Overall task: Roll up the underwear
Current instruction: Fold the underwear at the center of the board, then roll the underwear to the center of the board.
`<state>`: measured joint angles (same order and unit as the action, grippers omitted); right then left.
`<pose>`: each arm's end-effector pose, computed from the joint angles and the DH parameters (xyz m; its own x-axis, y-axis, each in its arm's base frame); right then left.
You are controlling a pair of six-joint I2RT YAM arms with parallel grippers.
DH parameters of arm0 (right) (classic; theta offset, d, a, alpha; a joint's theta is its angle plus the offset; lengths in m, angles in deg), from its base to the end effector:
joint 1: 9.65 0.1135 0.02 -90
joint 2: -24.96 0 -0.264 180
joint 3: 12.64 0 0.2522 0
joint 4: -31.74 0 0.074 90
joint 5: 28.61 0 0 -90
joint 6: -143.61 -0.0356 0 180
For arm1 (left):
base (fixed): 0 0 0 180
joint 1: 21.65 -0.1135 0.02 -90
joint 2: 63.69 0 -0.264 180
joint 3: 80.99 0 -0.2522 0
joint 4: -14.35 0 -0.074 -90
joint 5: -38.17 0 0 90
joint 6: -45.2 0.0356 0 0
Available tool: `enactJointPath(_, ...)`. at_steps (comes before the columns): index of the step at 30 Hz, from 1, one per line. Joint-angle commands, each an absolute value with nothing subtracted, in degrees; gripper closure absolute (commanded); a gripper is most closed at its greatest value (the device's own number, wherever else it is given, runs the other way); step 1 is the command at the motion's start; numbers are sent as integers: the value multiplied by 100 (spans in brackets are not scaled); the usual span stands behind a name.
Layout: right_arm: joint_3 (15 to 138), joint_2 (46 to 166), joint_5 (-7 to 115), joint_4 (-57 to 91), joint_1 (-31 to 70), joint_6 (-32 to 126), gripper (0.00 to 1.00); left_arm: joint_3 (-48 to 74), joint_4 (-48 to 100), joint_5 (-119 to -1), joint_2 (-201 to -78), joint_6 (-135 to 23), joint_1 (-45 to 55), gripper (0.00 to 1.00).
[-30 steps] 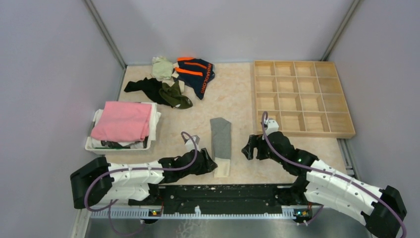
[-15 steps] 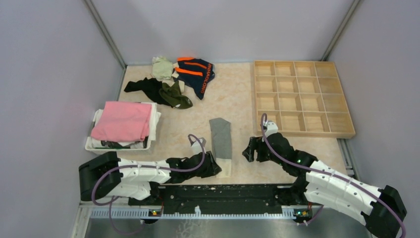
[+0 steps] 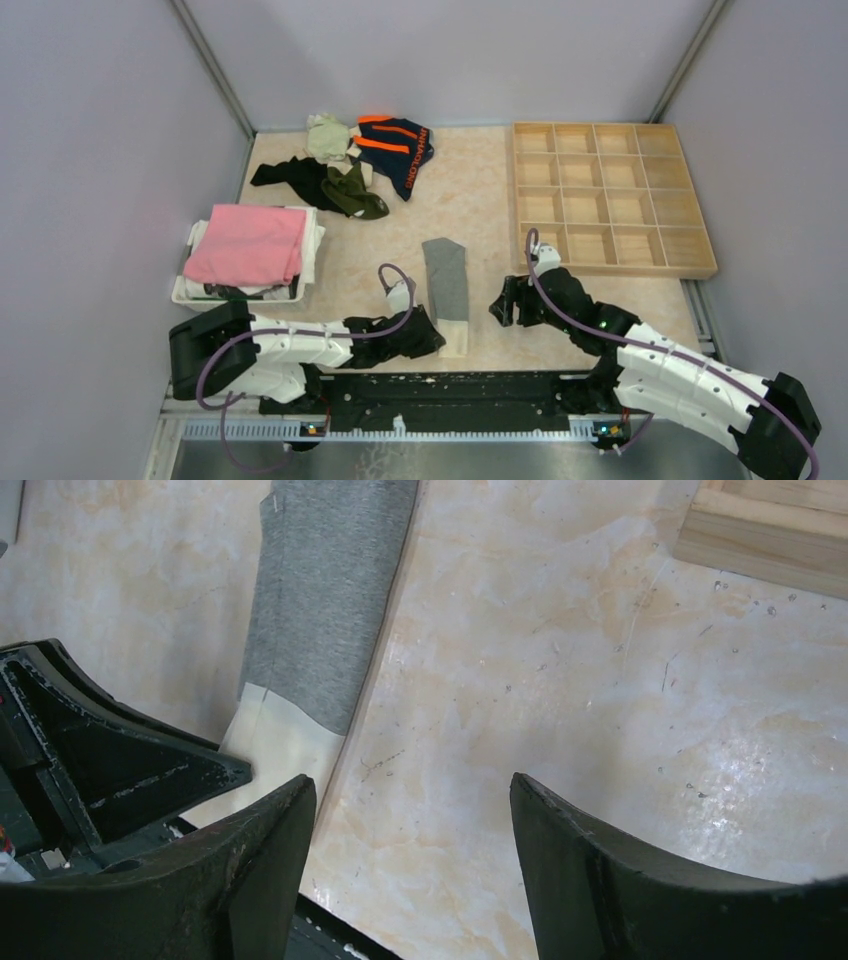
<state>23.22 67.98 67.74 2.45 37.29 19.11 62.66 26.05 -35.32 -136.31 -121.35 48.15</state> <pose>0.1157 0.1180 0.1972 -0.7112 0.0634 -0.7001 -0.3186 0.8587 0.4014 0.0844 -0.2000 0.1359 -0.8709 -0.3335 -0.3610 -0.0554 0.7965 -0.6021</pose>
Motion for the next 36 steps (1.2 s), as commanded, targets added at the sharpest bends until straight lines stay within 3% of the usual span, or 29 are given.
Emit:
enactJointPath(1, 2327, 6823, 6784, 444, 3689, 2005, 30, 6343, 3320, -3471, -14183, -12022, 4840, 77)
enactJointPath(9, 2092, 6598, 6782, 982, 3692, 2167, 30, 6435, 3515, -3389, -14049, -11898, 4831, 100)
enactJointPath(17, 1461, 6060, 6461, 2578, 3692, 3007, 36, 6503, 4236, -3045, -13326, -11321, 4630, 100)
enactJointPath(24, 2074, 6982, 5489, 2641, 3996, 4001, 39, 6577, 4288, -3332, -13110, -10474, 4187, 100)
enactJointPath(26, 2089, 7244, 5418, 2898, 4413, 4148, 40, 6558, 4341, -3354, -13078, -10283, 4079, 100)
enactJointPath(31, 2112, 7788, 6925, 3276, 6348, 6238, 38, 6556, 4331, -3533, -12886, -9855, 3830, 100)
enactJointPath(36, 1944, 8285, 7469, 3544, 7079, 8072, 36, 6516, 4052, -3817, -12830, -9472, 3776, 100)
